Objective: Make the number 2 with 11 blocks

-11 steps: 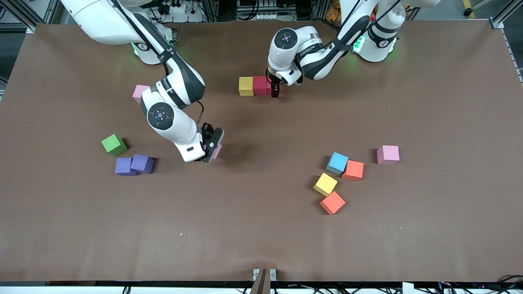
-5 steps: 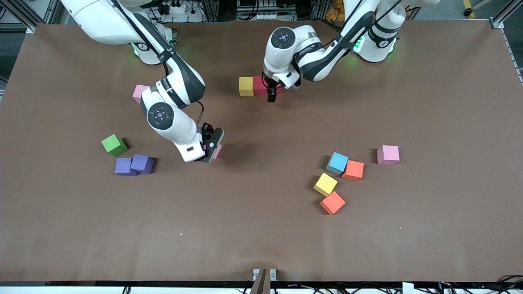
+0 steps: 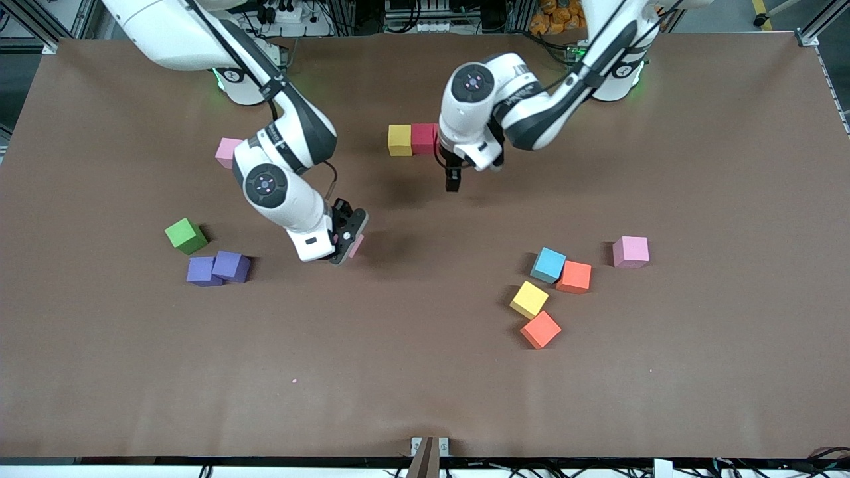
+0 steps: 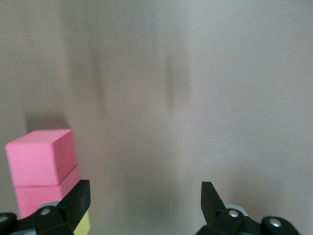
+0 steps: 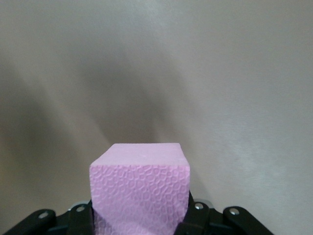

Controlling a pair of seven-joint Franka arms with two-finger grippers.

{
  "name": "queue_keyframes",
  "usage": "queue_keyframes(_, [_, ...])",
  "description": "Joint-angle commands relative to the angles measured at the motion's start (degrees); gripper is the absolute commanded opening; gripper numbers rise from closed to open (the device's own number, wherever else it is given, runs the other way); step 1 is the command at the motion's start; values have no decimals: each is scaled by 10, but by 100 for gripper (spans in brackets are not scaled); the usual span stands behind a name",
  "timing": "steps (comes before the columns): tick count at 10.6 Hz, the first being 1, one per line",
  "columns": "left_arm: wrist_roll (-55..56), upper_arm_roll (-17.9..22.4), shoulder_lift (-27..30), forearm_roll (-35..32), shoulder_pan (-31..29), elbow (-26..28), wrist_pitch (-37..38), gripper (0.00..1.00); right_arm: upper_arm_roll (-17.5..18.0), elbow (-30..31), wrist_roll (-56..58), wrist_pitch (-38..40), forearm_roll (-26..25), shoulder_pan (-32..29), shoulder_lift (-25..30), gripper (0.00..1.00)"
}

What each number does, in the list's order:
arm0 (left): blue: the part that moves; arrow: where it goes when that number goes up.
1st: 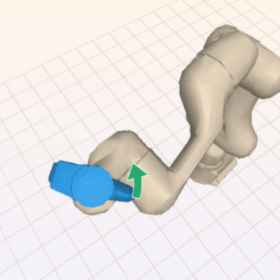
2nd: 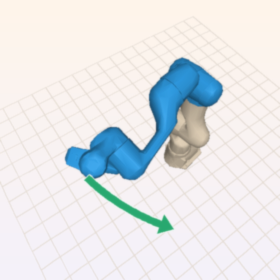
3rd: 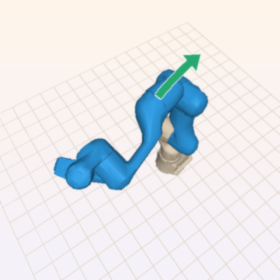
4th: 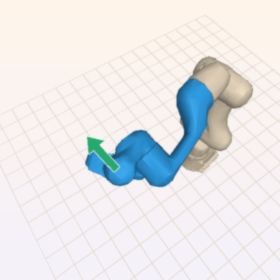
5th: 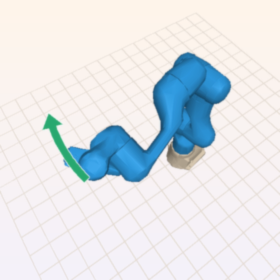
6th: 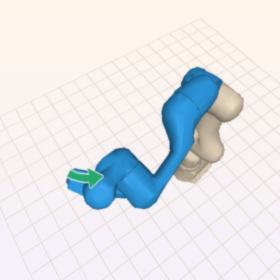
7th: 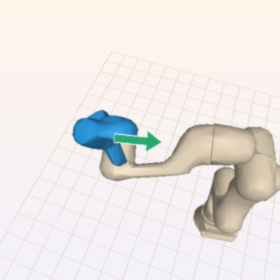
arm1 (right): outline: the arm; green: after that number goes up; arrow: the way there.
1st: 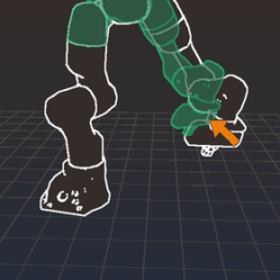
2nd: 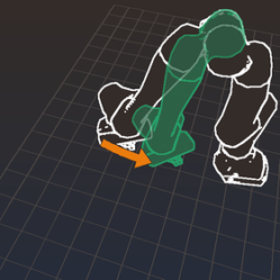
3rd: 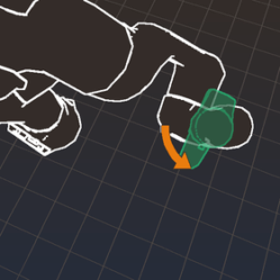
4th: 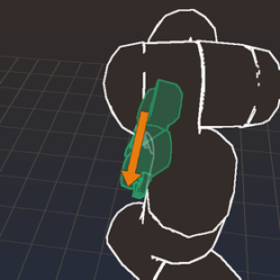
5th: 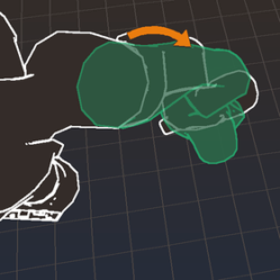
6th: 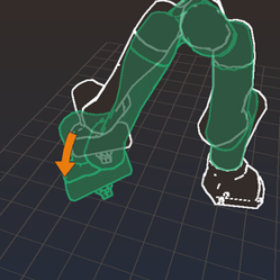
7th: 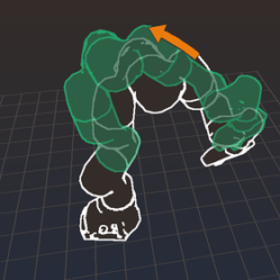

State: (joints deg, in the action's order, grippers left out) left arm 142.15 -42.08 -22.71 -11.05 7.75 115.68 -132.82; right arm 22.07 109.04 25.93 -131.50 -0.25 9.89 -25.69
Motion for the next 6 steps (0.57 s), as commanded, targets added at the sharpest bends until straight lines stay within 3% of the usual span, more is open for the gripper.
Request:
queue_keyframes(1, [-112, -5, 1, -10, -68, -38, 36, 100, 14, 6, -124, 9, 56, 20, 13, 47])
queue_keyframes(3, [-226, -5, 1, -10, -119, -55, 71, 100, 12, 4, -273, -2, 60, 77, 14, 47])
queue_keyframes(6, [-394, -1, -1, -13, -187, -52, 83, 100, -36, 2, -483, -48, 60, 197, 12, 47])
